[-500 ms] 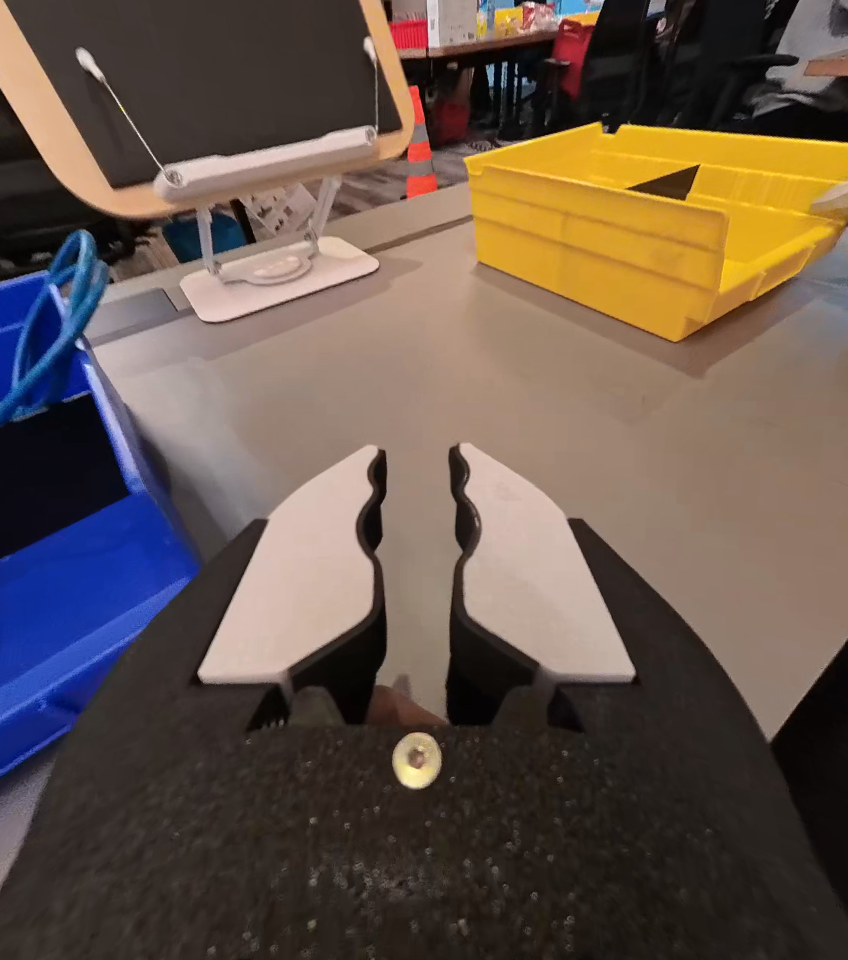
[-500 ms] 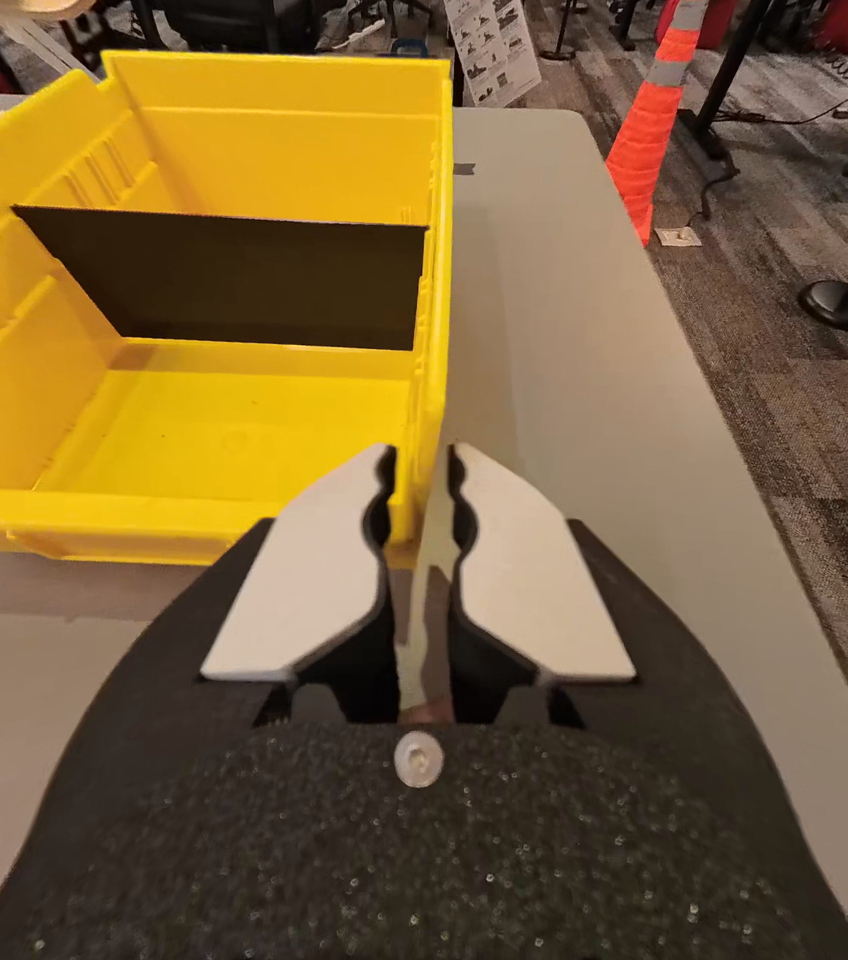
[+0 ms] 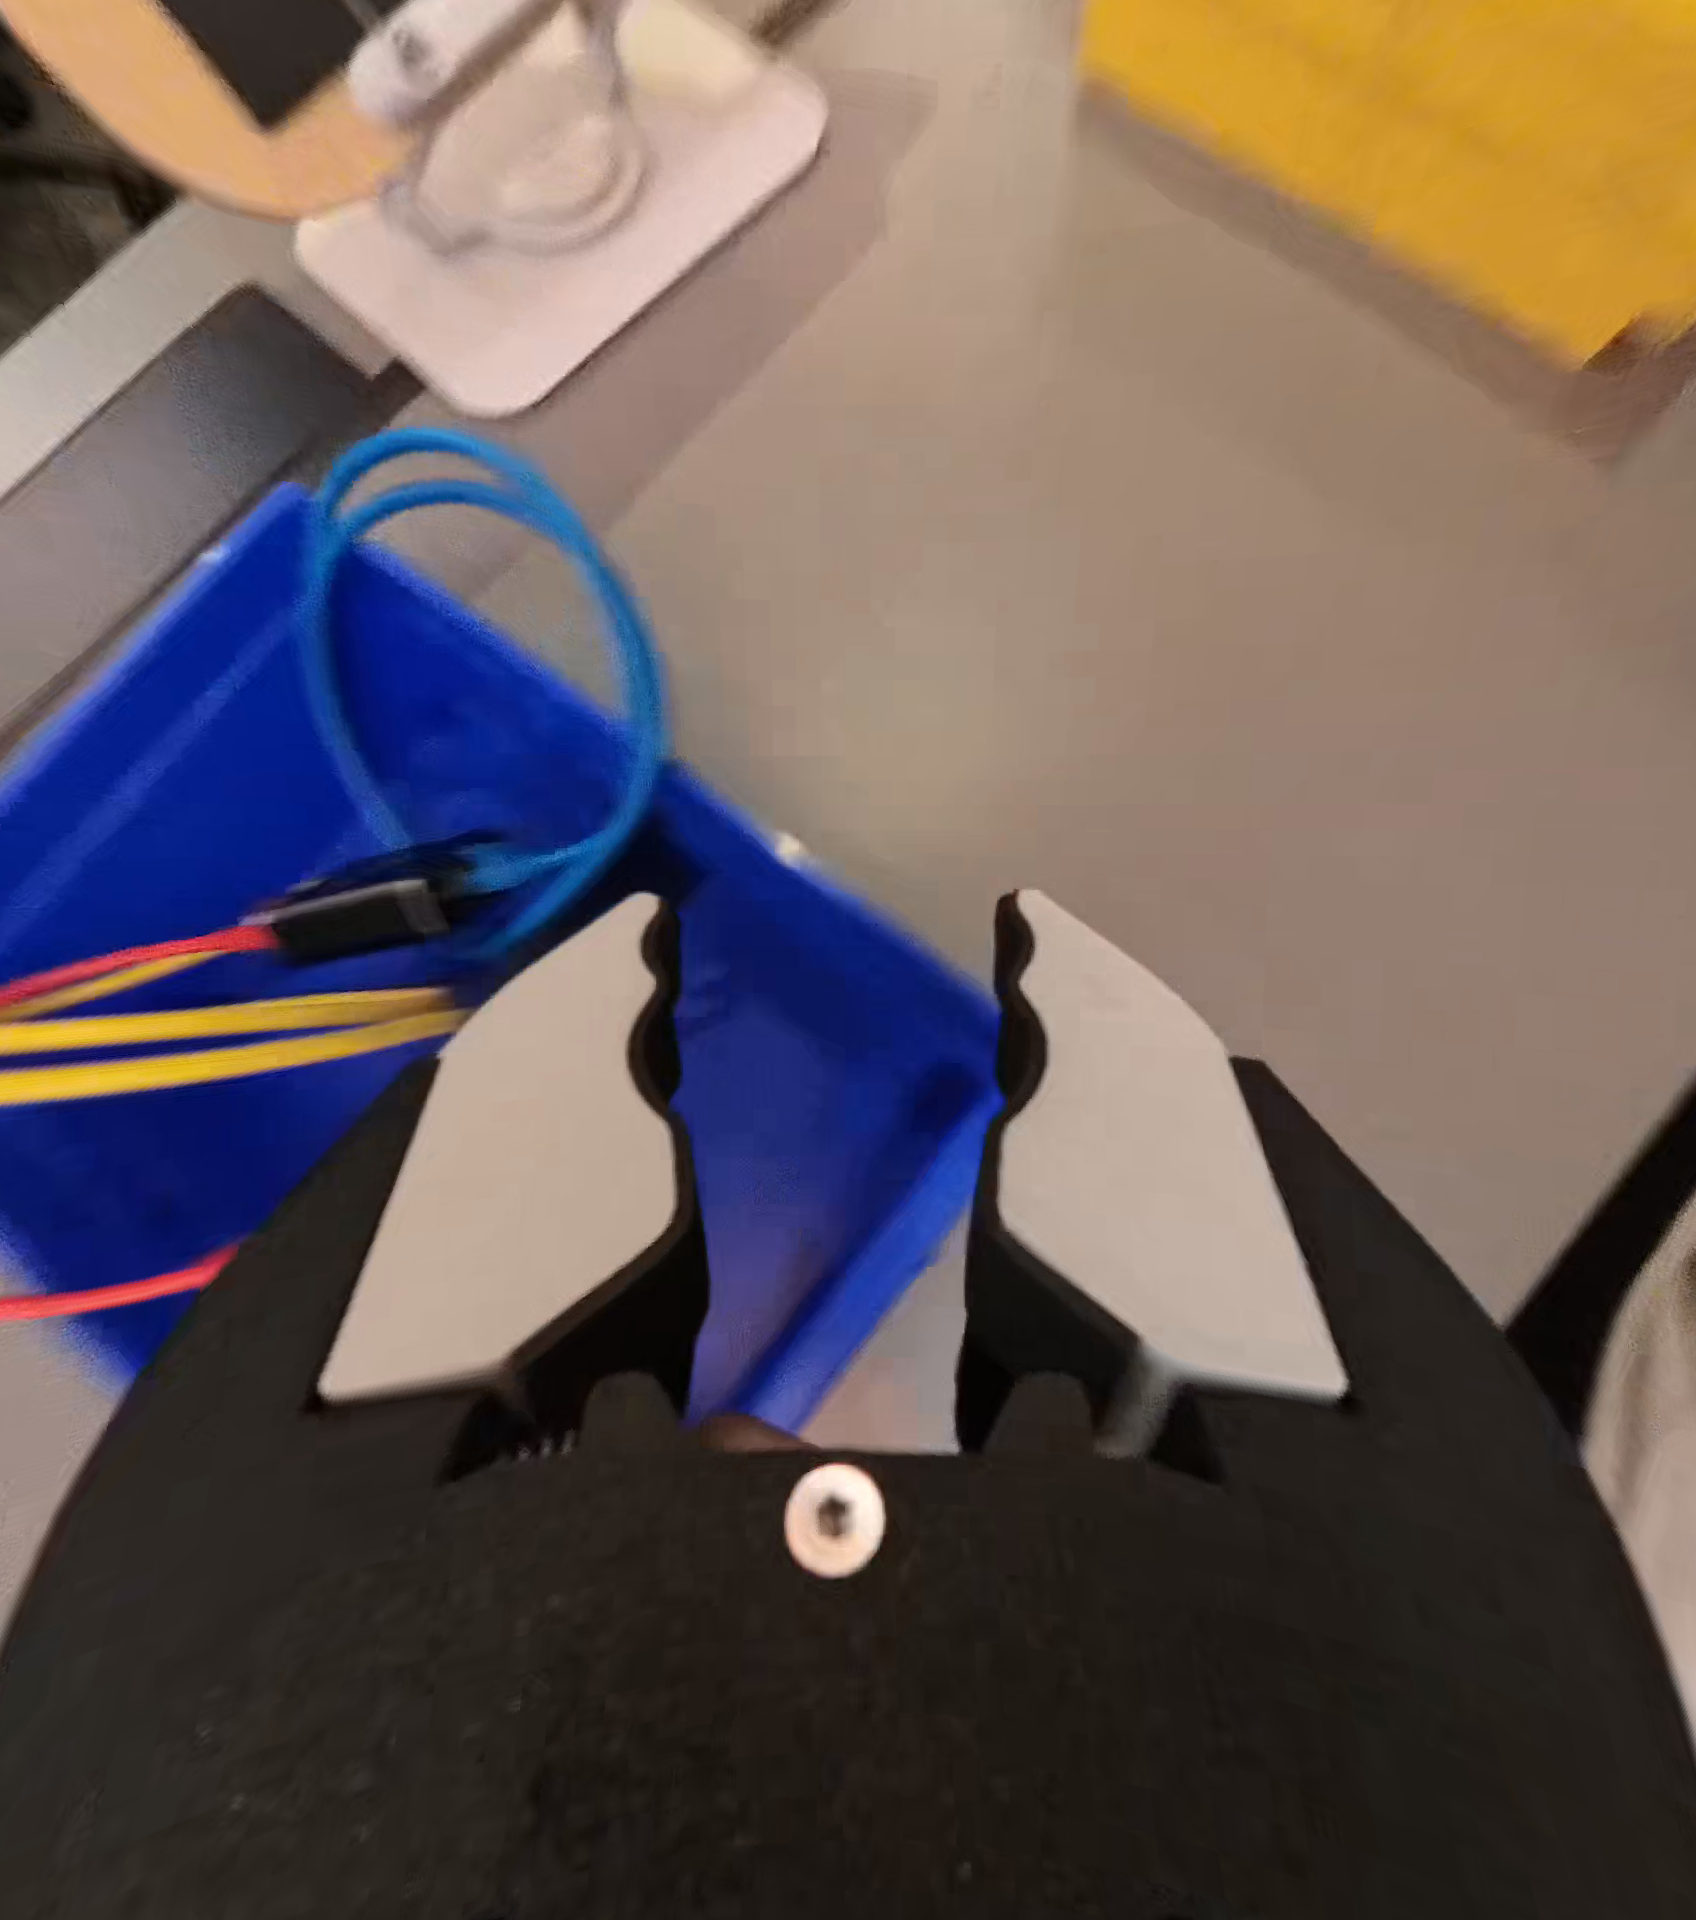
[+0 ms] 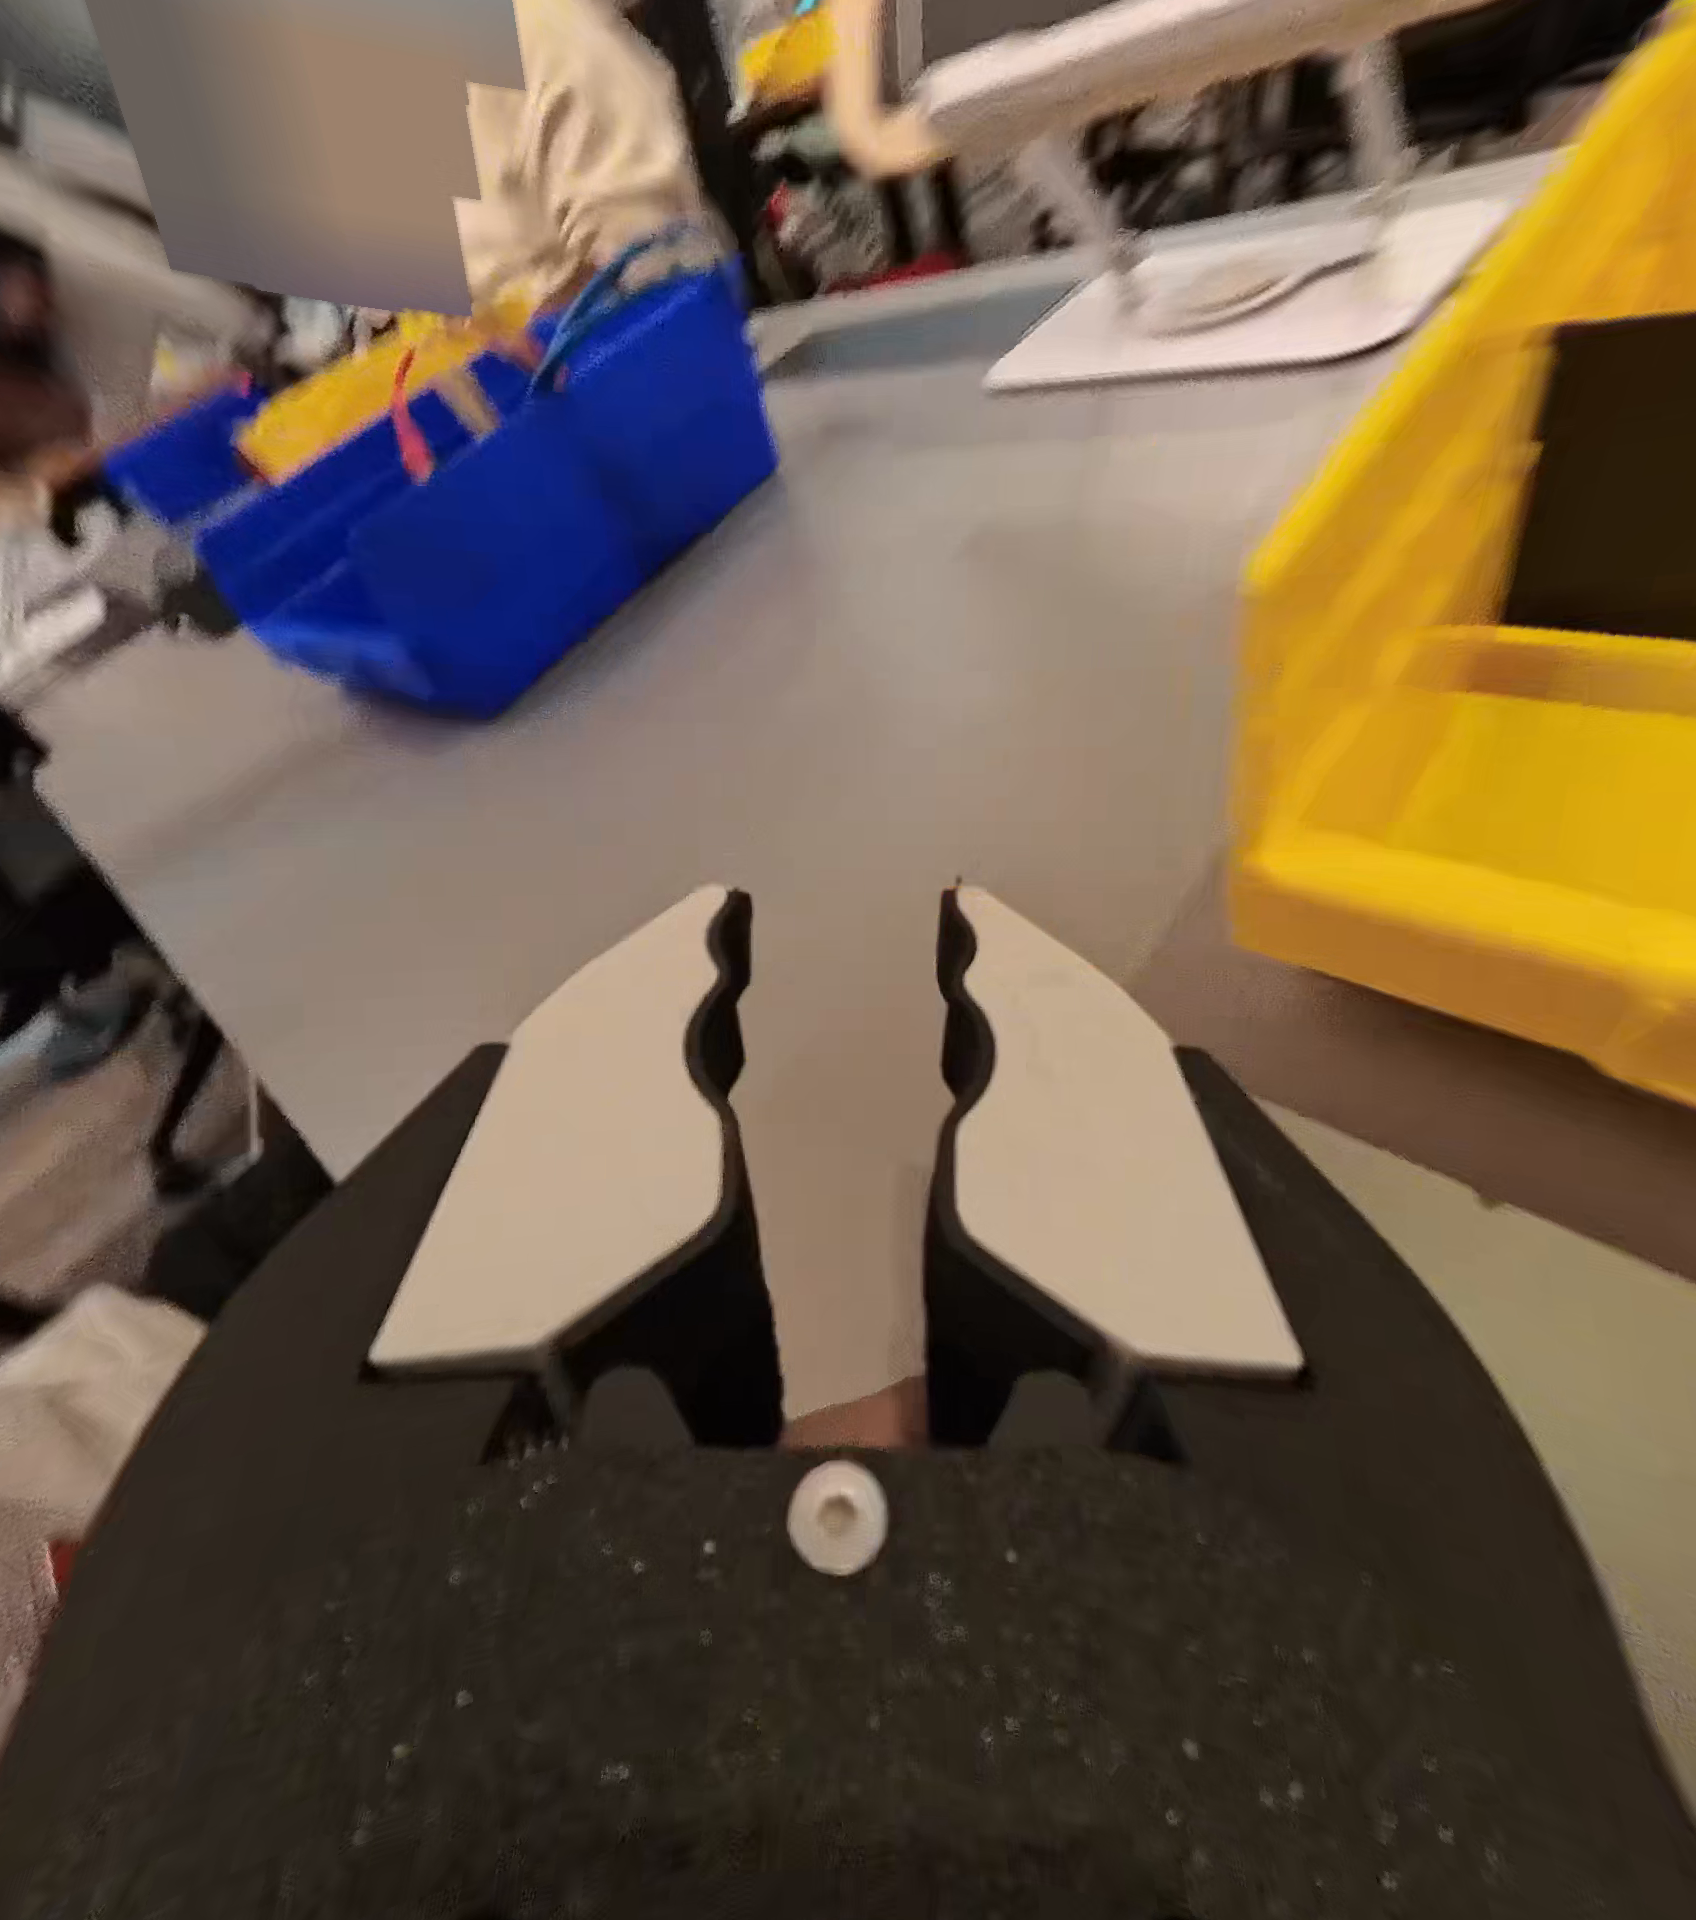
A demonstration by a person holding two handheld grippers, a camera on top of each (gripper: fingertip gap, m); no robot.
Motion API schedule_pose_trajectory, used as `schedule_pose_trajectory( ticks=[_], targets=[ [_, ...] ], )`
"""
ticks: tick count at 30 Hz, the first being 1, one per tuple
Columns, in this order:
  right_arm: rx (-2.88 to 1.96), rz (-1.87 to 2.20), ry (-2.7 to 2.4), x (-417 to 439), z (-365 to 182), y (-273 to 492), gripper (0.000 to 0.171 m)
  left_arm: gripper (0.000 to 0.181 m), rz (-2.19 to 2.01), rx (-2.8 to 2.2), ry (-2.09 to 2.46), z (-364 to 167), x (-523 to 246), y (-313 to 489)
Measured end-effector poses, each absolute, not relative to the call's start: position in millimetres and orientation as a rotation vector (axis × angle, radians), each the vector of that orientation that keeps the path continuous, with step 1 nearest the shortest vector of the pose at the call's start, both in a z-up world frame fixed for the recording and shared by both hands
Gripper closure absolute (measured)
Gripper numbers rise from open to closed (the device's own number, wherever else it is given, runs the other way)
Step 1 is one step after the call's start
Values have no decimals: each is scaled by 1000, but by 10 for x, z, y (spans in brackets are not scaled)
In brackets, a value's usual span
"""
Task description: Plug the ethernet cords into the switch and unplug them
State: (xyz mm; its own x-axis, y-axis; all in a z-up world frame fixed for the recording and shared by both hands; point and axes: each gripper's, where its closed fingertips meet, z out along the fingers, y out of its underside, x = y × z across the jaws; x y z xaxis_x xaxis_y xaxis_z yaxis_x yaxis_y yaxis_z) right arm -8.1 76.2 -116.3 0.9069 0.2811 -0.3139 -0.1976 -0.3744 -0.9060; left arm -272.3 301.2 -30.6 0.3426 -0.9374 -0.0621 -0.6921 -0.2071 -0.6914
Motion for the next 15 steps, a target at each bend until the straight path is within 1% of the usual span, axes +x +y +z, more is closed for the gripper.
schedule_pose_trajectory(
  ticks=[1,2,3,4,7,11,15],
  targets=[
    [-1914,495,-141,-191,-1197,787,135,117,-382,-2021,1517,-315,-2804,3226],
    [-1921,476,-203,-262,-1215,811,134,116,-256,-2078,1604,-348,-2884,3445],
    [-1924,464,-248,-309,-1235,832,134,120,-160,-2133,1661,-376,-2929,3659],
    [-1937,467,-278,-342,-1275,842,134,119,-109,-2196,1722,-417,-2944,3814],
    [-1993,494,-243,-318,-1392,867,133,102,-89,-2481,1888,-617,-2927,4031],
    [-1974,524,-164,-230,-1358,852,129,96,219,-2765,1904,-947,-3080,4389],
    [-1991,526,-148,-171,-1388,766,129,95,321,-2852,1782,-1209,-3155,4635]
  ],
)
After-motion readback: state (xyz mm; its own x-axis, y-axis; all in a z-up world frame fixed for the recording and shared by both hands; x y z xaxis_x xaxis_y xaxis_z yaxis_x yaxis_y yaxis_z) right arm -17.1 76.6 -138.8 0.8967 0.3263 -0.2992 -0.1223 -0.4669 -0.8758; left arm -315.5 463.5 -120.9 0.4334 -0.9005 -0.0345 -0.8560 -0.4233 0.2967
